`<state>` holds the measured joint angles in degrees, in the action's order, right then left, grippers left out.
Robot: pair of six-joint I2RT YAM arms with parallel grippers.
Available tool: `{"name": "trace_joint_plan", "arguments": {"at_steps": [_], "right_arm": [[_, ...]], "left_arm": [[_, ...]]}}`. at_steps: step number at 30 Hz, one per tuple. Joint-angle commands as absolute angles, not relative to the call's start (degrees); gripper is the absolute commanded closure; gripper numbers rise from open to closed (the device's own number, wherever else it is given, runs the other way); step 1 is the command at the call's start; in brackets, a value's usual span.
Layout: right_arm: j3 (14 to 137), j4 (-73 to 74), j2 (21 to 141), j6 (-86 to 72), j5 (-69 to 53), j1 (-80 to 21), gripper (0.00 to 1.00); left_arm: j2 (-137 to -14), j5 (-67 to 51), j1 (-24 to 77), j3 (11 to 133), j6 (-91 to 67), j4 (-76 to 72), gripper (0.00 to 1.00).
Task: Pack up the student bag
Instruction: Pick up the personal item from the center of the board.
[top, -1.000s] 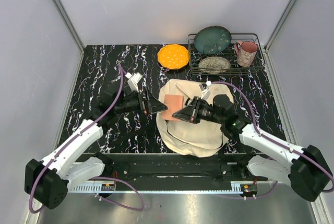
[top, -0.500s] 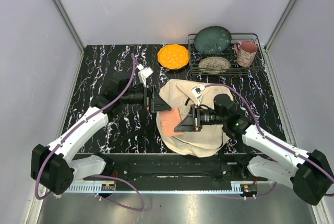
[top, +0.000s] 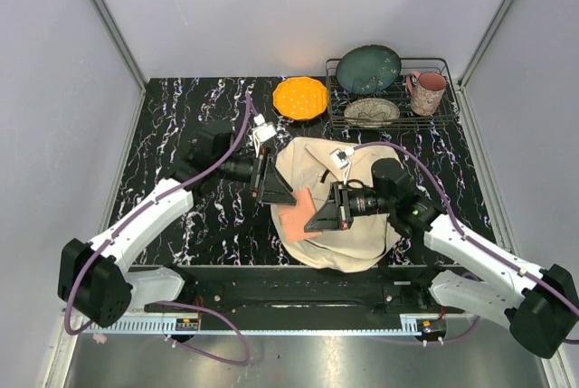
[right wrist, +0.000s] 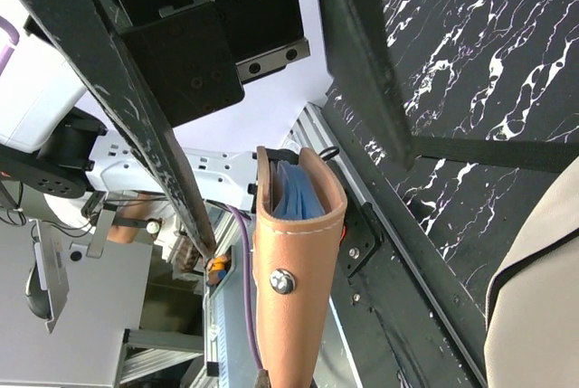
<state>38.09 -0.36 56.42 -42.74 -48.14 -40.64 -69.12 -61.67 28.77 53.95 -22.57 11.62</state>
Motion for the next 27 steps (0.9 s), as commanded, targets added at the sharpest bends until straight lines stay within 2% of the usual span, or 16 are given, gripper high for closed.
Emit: {"name": "trace_joint_plan", "arguments": {"at_steps": [1, 4, 7, 8, 9, 10, 11, 15, 17, 18, 19, 21, 23, 27], "right_arm": [[42.01, 1.48, 57.30, -39.55, -49.22, -40.96, 1.00], [42.54, 1.41, 58.00, -39.20, -48.96, -41.04, 1.00], [42.89, 1.05, 58.53, -39.11, -48.96, -41.04, 1.00], [42.98, 1.32, 58.71, -39.02, -48.87, -41.04, 1.00], [42.98, 1.49, 58.71, -38.94, -48.61, -41.04, 1.00], [42.98, 1.67, 58.88, -38.94, -48.08, -41.04, 0.99], [42.80, 2.10, 58.89, -38.94, -47.55, -41.04, 0.92], [41.32, 4.04, 58.10, -40.60, -40.63, -41.04, 0.49], [39.91, 4.83, 55.65, -44.62, -31.41, -41.04, 0.24], [37.12, 4.49, 54.50, -47.08, -27.20, -41.04, 0.20], [35.18, 3.44, 51.79, -49.46, -20.98, -41.04, 0.18], [27.57, -6.11, 49.32, -57.80, -17.85, -40.96, 0.14], [22.70, -17.25, 46.76, -65.69, -16.00, -41.04, 0.13], [19.07, -18.02, 45.97, -68.03, -13.63, -41.04, 0.11]], "left_arm": [[-68.12, -68.11, 29.79, 53.44, -18.99, 10.99, 0.32], [-68.20, -68.73, 31.11, 54.05, -15.75, 14.31, 0.36], [-68.38, -66.62, 31.73, 54.40, -14.59, 15.91, 0.59], [-68.55, -66.01, 31.64, 54.58, -14.59, 16.26, 0.77], [-68.90, -64.18, 31.73, 54.93, -14.15, 17.74, 0.86], [-69.17, -63.20, 31.73, 55.80, -13.98, 18.36, 0.96], [-69.34, -61.98, 31.73, 56.33, -13.89, 18.89, 1.00], [-69.17, -47.96, 31.73, 56.95, -18.09, 18.81, 1.00], [-68.73, -42.22, 31.64, 56.60, -20.99, 18.02, 1.00], [-68.12, -34.88, 31.64, 56.25, -25.27, 17.32, 1.00], [-67.68, -32.11, 31.55, 54.77, -28.18, 16.18, 1.00], [-66.11, -28.32, 31.11, 51.96, -37.64, 9.28, 1.00], [-65.04, -28.91, 31.11, 47.04, -43.30, 2.58, 1.00], [-62.76, -29.26, 31.20, 42.19, -54.56, -10.43, 1.00]]}}
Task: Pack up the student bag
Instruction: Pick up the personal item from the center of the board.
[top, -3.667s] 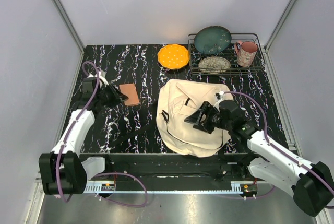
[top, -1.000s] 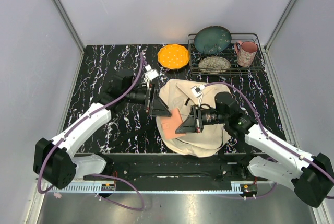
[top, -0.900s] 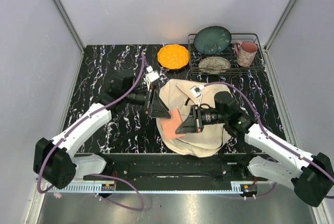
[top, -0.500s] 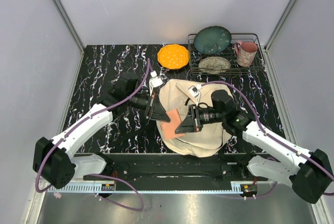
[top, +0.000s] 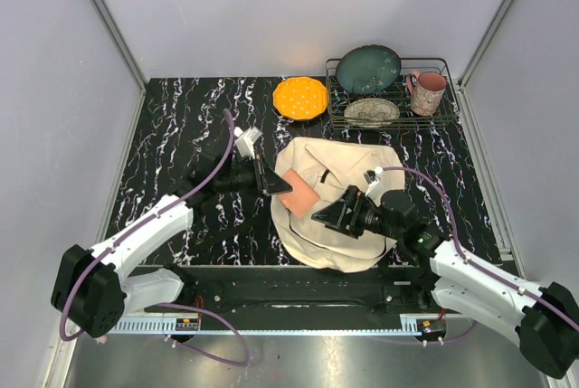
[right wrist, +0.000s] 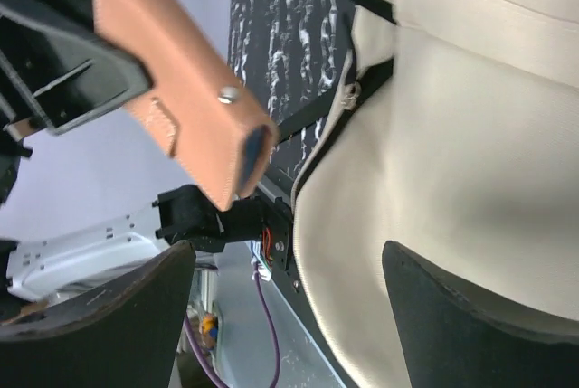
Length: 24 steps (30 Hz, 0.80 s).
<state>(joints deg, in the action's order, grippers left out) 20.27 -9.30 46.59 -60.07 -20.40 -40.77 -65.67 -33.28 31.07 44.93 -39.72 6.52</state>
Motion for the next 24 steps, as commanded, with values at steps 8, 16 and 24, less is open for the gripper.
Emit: {"name": "trace_joint_plan", "arguments": {"at_steps": [8, 16, 24], "right_arm": [[14.33, -31.81, 46.75, -71.11, -11.16, -41.04, 0.10], [16.78, -37.62, 51.85, -70.93, -12.39, -41.04, 0.28], [15.21, -39.29, 49.06, -71.63, -11.08, -41.04, 0.88]], "left_arm": [[-63.46, -31.90, 32.52, 40.17, -58.80, -15.82, 1.00], [-64.95, -31.47, 34.36, 39.03, -59.59, -17.31, 1.00], [-65.30, -31.11, 35.24, 38.58, -59.59, -17.67, 1.00]]}}
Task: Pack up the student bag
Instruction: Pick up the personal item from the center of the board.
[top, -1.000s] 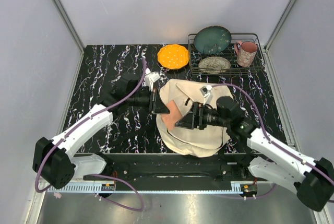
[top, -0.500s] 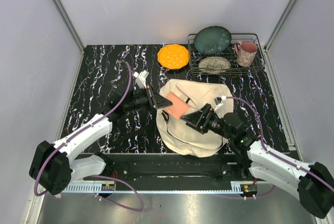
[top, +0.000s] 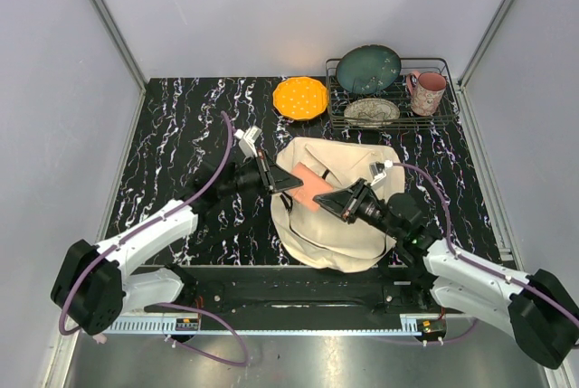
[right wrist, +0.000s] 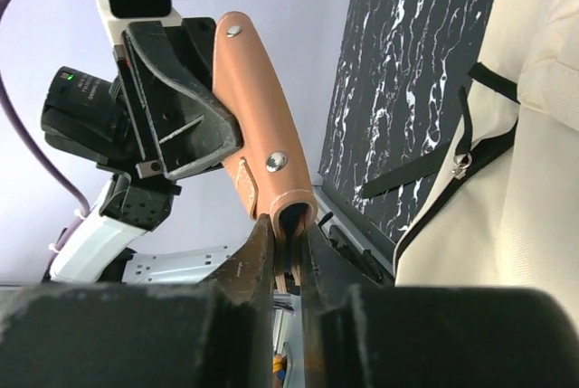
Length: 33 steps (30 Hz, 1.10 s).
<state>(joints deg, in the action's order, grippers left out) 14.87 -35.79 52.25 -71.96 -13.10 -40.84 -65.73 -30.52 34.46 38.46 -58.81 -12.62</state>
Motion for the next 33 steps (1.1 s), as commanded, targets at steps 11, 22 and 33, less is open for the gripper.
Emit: {"name": "trace_joint_plan", "arguments": {"at_steps": [11, 22, 33], "right_arm": [[15.82, -31.20, 41.13, -69.08, -8.88, -41.13, 0.51], [15.64, -32.61, 42.37, -69.52, -9.58, -41.04, 0.62], [24.25, 10.33, 24.46, -64.25, 10.91, -41.04, 1.00]], "left_arm": [[-68.29, -34.89, 37.26, 40.25, -59.85, -20.21, 1.00], [-68.64, -36.04, 38.85, 40.70, -59.94, -21.97, 1.00], [-67.85, -27.35, 39.11, 50.87, -42.47, 3.57, 0.06]]}}
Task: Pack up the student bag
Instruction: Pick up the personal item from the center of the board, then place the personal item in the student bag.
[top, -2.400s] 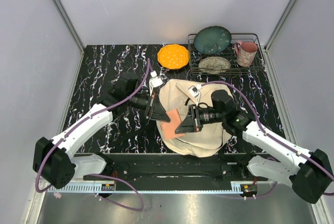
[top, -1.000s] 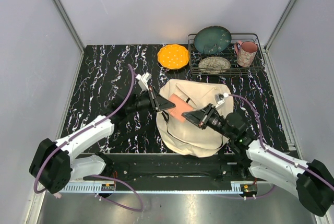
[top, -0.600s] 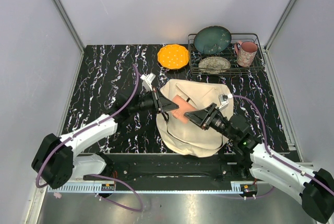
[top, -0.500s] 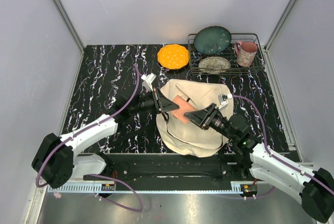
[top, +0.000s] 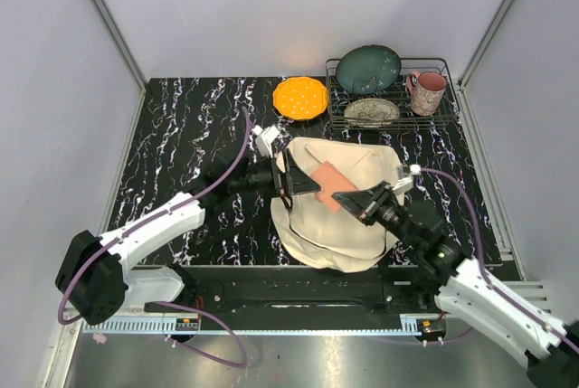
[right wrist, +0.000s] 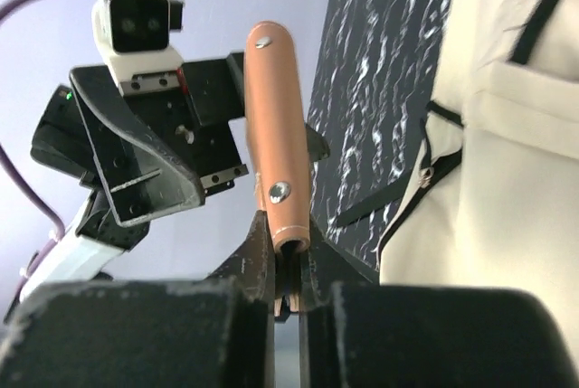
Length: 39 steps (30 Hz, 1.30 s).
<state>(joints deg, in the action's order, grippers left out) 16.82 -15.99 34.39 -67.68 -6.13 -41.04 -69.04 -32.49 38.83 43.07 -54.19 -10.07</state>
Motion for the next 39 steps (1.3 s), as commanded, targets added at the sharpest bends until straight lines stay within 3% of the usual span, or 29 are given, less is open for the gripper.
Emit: {"name": "trace_joint_plan", "arguments": {"at_steps": [1, 5, 12, 18, 23, 24, 26, 39], "right_arm": [[26.52, 15.85, 22.43, -65.64, 14.81, -41.04, 1.00], [30.84, 37.67, 13.82, -70.92, 31.52, -41.04, 1.00], [36.29, 57.36, 16.26, -77.51, 37.00, -41.04, 1.00], [38.84, 65.98, 14.77, -81.46, 40.69, -41.04, 1.00], [38.76, 68.29, 10.47, -81.83, 40.70, -41.04, 1.00], [38.59, 67.51, 9.94, -81.30, 40.26, -41.04, 1.00], [38.15, 67.41, 9.32, -81.47, 39.64, -41.04, 1.00], [35.95, 63.99, 10.28, -80.95, 36.65, -41.04, 1.00]], "left_arm": [[-67.76, -25.51, 39.11, 52.28, -40.45, 6.21, 0.03], [-72.06, -18.21, 39.37, 60.89, -29.90, 17.91, 0.01], [-89.89, -12.92, 43.58, 81.45, -14.35, 31.27, 0.01], [-104.22, -9.49, 48.07, 96.58, -0.80, 39.98, 0.05], [-110.65, -5.11, 50.01, 103.43, 3.43, 42.45, 0.09], [-111.52, -4.66, 50.01, 105.10, 2.91, 43.41, 0.17], [-114.51, -4.74, 50.10, 109.48, 0.89, 47.45, 0.21], [-118.04, -3.96, 50.36, 109.07, -11.60, 48.78, 0.20]]}}
